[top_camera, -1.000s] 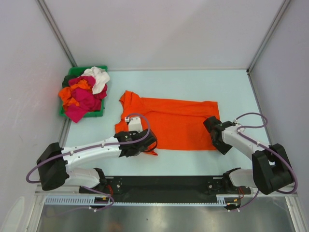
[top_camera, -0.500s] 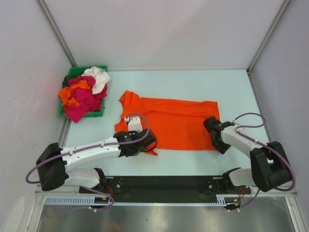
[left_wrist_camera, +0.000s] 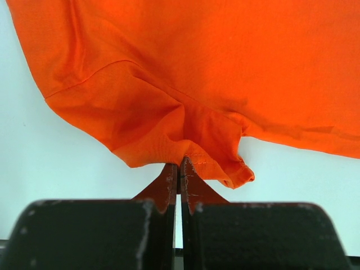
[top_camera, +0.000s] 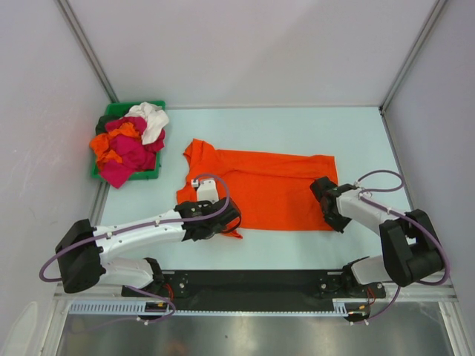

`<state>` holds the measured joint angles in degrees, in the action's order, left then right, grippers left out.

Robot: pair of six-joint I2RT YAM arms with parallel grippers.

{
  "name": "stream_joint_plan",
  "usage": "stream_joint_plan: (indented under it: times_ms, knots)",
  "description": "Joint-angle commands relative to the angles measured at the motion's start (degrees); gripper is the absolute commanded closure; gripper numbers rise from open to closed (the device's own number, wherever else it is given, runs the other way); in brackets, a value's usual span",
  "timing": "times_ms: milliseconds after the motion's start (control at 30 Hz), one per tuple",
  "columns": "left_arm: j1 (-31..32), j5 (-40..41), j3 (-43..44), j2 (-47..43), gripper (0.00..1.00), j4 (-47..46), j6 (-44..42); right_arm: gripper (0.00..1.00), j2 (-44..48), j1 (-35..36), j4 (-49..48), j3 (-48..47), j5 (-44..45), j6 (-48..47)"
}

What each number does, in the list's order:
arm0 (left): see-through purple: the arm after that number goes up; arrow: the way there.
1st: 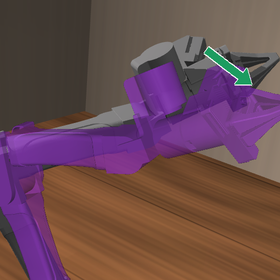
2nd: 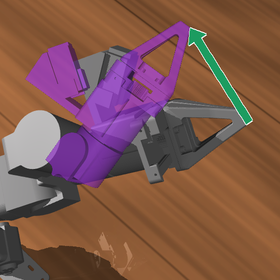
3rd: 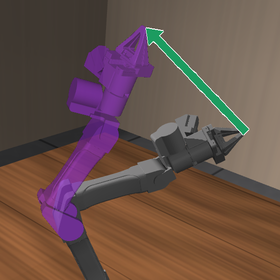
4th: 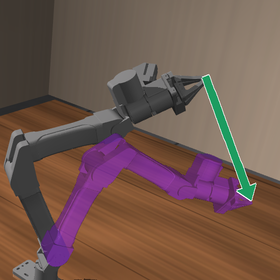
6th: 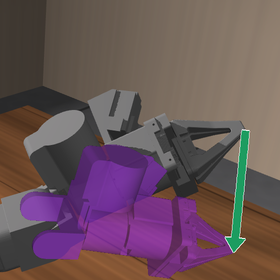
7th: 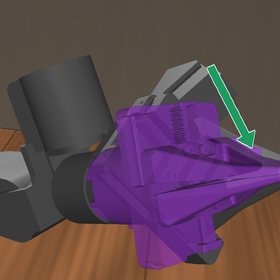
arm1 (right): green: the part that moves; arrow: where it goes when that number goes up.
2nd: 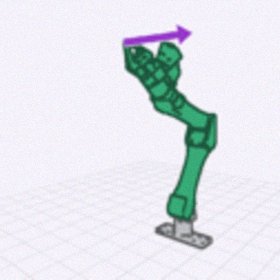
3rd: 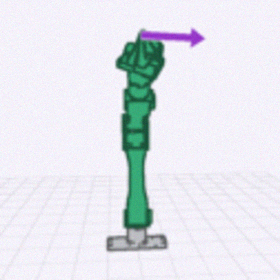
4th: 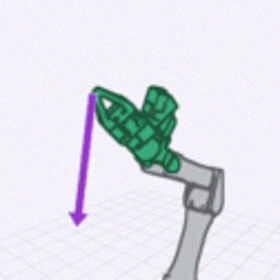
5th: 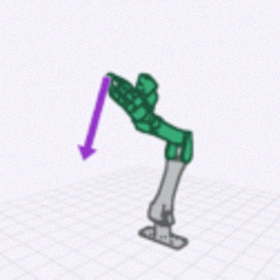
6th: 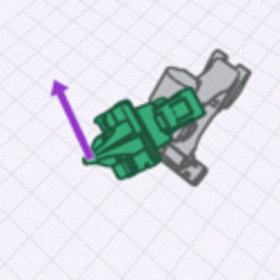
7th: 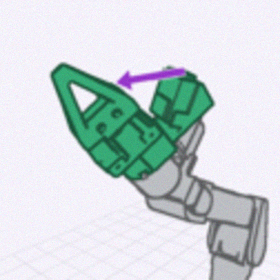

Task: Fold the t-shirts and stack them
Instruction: Grap the side of the flattened tshirt closest away from the robot with both arms, then fold the other side of the tshirt into a rectangle

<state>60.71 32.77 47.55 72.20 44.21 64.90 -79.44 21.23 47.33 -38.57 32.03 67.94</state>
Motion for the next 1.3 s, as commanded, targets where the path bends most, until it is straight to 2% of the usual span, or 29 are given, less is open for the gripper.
stream_joint_plan:
  times_ms: [0,133,233,433,733,1267]
  knots:
    - [-0.5,0.6,-0.2,-1.4,1.00,-0.1,-0.3,0.92,-1.7,-0.4,-0.4,0.5,0.4,0.6]
    - [-0.8,0.4,-0.2,-1.1,1.00,-0.3,-0.5,1.00,-2.2,-0.3,-0.5,0.4,0.3,0.4]
    - [-0.8,0.4,-0.1,-1.0,1.00,-0.3,-0.7,1.00,-1.2,-0.1,0.0,0.5,0.7,0.5]
    - [-0.8,1.6,0.7,-2.3,1.00,0.0,-1.0,1.00,3.8,5.8,3.8,-2.3,5.9,0.6]
    - [-0.7,3.1,3.1,-4.9,1.00,5.6,1.9,1.00,9.7,11.5,10.9,-9.1,13.1,-2.2]
    - [-0.5,7.5,6.9,-8.8,1.00,23.5,16.8,1.00,20.6,5.8,9.8,-8.3,11.2,-10.0]
